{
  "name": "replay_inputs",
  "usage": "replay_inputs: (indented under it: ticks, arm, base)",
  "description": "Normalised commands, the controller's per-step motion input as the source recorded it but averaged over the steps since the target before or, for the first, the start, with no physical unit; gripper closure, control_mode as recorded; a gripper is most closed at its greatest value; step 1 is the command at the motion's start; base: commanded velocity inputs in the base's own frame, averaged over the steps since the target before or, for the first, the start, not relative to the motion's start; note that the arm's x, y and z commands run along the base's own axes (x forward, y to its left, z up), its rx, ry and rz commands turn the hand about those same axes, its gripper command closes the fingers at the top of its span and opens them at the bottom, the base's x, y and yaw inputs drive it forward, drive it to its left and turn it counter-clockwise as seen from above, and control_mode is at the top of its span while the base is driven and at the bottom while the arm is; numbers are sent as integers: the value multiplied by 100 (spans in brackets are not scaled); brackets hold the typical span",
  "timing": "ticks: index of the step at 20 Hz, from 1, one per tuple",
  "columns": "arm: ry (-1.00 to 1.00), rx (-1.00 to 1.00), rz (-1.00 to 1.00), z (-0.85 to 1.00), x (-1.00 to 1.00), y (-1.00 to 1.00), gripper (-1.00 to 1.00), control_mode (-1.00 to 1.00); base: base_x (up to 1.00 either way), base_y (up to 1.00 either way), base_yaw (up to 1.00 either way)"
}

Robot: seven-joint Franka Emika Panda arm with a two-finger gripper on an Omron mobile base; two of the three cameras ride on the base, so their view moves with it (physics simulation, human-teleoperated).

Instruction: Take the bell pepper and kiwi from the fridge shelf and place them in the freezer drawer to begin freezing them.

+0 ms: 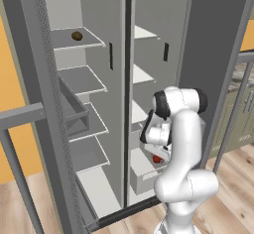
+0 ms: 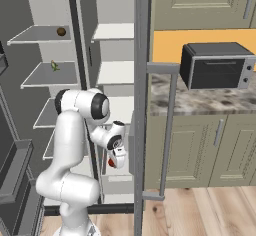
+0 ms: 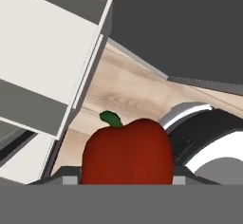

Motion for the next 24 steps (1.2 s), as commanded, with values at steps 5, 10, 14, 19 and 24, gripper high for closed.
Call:
replay_inputs:
  ticks: [5,10,14,19,24]
  arm:
    - [-1,0,0,-24,6,-1,100,-100]
    - [-4,0,0,-27,0,0,100,-100]
    - [-4,0,0,-19,0,0,100,-100]
    - [-2,0,0,-20,2,0,100,-100]
    - [-5,0,0,-23,0,0,100,-100]
  base:
    - [0,0,0]
    - [0,0,0]
    - [0,0,0]
    - [0,0,0]
    - [0,0,0]
